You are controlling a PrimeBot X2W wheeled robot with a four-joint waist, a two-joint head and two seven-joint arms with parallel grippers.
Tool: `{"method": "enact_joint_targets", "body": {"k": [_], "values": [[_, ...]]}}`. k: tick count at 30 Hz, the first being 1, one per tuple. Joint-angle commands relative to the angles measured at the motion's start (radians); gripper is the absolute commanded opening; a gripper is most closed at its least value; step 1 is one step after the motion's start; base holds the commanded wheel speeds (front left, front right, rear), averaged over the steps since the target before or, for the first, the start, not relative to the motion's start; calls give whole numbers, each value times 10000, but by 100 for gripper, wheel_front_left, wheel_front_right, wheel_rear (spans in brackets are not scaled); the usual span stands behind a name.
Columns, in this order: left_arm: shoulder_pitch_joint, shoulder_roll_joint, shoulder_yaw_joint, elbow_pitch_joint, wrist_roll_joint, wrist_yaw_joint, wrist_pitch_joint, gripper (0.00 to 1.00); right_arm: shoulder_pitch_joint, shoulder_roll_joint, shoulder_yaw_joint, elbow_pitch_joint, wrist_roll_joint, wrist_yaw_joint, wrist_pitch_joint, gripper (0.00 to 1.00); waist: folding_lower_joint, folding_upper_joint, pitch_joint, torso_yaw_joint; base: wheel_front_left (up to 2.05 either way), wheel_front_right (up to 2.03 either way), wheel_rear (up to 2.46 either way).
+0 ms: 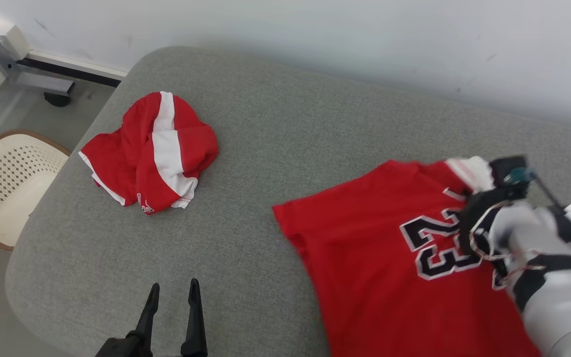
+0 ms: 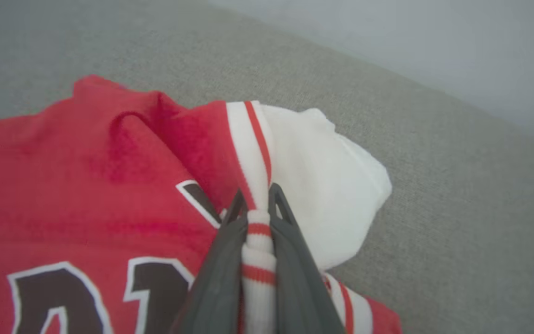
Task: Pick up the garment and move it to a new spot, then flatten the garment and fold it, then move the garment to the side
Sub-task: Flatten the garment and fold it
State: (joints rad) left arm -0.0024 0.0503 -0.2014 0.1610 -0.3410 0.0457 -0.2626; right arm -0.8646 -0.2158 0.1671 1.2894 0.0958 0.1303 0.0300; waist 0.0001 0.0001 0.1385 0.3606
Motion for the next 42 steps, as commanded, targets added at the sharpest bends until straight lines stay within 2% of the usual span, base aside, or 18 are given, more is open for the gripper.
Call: {"method": "enact_joint_targets", "body": {"k": [1,6,11,12,20,24,28,29,30,35,38,42], "values": [[-138,2,-34,-21,-23,47,-35,100,-373,-281,-226,-15,-153,11,-305,0,-1,-1,26,8,0,0,0],[-211,2,-79,-26,-86,56,-35,100,-976,-1012,-1214,-2,-491,11,-1107,0,-1,-1,64,34,0,0,0],[-203,2,-116,-7,-139,104,-35,100,-1002,-1155,-2018,1,-994,11,-1305,0,-1,-1,90,1,0,0,0],[-192,2,-127,10,-155,107,-35,100,-939,-1133,-2158,3,-1057,11,-1349,100,-1,-1,83,-5,0,0,0],[99,4,90,64,-8,68,-35,100,-288,-814,-2933,-51,-1235,11,-2632,100,-1,-1,-362,-416,0,0,0],[273,4,238,11,103,30,-35,100,391,-737,-3108,-493,-990,11,-2933,100,-1,-1,-649,-705,0,0,0],[341,2,370,-45,168,11,-35,100,1170,-648,-3034,-1471,-771,11,-2950,100,-1,-1,-808,-944,0,0,0],[460,2,429,-59,198,5,-35,100,1966,-571,-2941,-2183,-582,11,-2941,100,-1,-1,-860,-1096,0,0,0],[460,2,429,-59,198,5,-35,100,1966,-571,-2941,-2183,-582,11,-2941,100,-1,-1,-860,-1096,0,0,0],[519,2,542,-120,208,9,-35,100,3765,-433,-2448,-3688,-61,11,-2946,100,-1,-1,-882,-1380,0,0,0],[576,2,580,-157,179,36,-34,100,4651,-354,-2031,-4229,185,11,-2945,100,-1,-1,-864,-1540,0,0,0],[541,2,536,-120,192,-14,-34,100,5085,-437,-1668,-4518,251,11,-2946,100,-1,-1,-801,-1719,0,0,0]]}}
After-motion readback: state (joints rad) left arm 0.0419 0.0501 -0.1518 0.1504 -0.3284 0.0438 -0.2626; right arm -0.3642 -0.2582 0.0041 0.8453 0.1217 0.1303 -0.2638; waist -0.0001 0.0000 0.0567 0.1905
